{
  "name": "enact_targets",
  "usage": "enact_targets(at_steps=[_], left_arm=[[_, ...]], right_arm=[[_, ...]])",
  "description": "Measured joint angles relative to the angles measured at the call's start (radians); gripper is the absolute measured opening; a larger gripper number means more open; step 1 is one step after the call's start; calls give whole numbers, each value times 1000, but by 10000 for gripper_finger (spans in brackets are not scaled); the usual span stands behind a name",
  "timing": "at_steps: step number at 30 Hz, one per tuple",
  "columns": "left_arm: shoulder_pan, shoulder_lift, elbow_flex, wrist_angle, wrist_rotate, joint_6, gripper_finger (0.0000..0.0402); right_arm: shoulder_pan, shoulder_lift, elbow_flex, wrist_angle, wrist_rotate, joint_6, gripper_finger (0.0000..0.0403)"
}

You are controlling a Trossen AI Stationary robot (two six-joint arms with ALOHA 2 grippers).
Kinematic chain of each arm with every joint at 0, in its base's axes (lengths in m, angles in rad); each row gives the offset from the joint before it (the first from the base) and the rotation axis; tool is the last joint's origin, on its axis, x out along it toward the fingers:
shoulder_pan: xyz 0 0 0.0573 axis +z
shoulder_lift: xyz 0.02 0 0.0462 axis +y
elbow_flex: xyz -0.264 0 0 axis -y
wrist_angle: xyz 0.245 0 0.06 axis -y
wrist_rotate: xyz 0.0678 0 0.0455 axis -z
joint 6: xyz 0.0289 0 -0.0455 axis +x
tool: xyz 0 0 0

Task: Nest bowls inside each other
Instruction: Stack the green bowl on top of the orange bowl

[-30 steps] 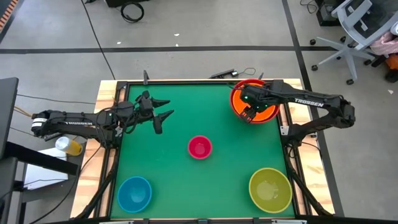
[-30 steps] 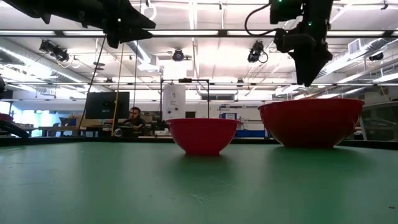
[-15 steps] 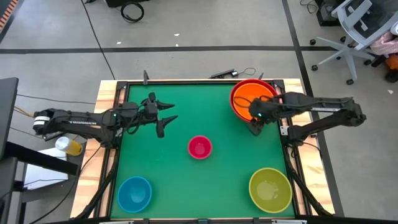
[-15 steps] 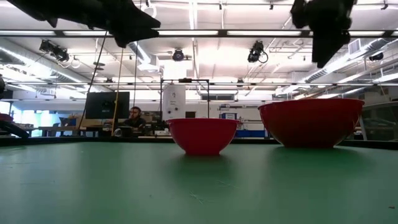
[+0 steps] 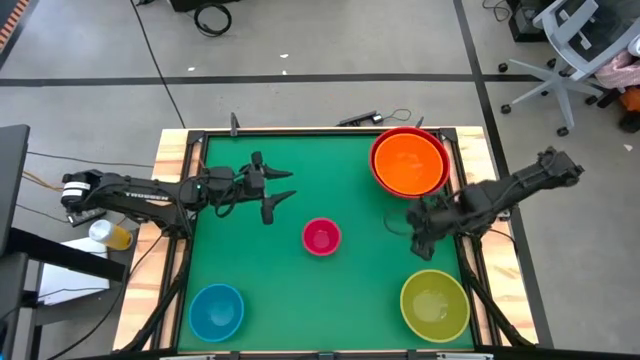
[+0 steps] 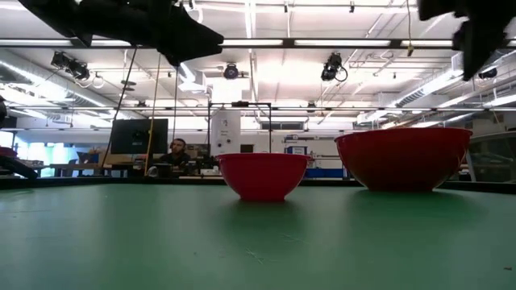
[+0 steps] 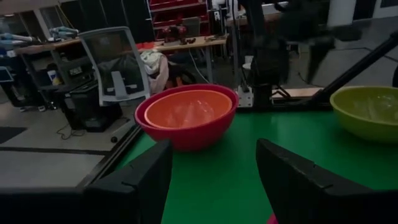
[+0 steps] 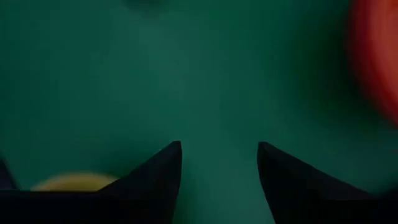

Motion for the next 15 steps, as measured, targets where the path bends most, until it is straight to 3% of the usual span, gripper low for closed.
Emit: enact_targets(at_steps=[7, 15], left_arm=[[12, -4, 0, 6, 0, -1, 233], [50, -4, 0, 7, 0, -31, 233]], right_arm=[[189, 40, -12, 38, -143, 64, 193], [336, 89, -16, 4, -106, 202, 224]])
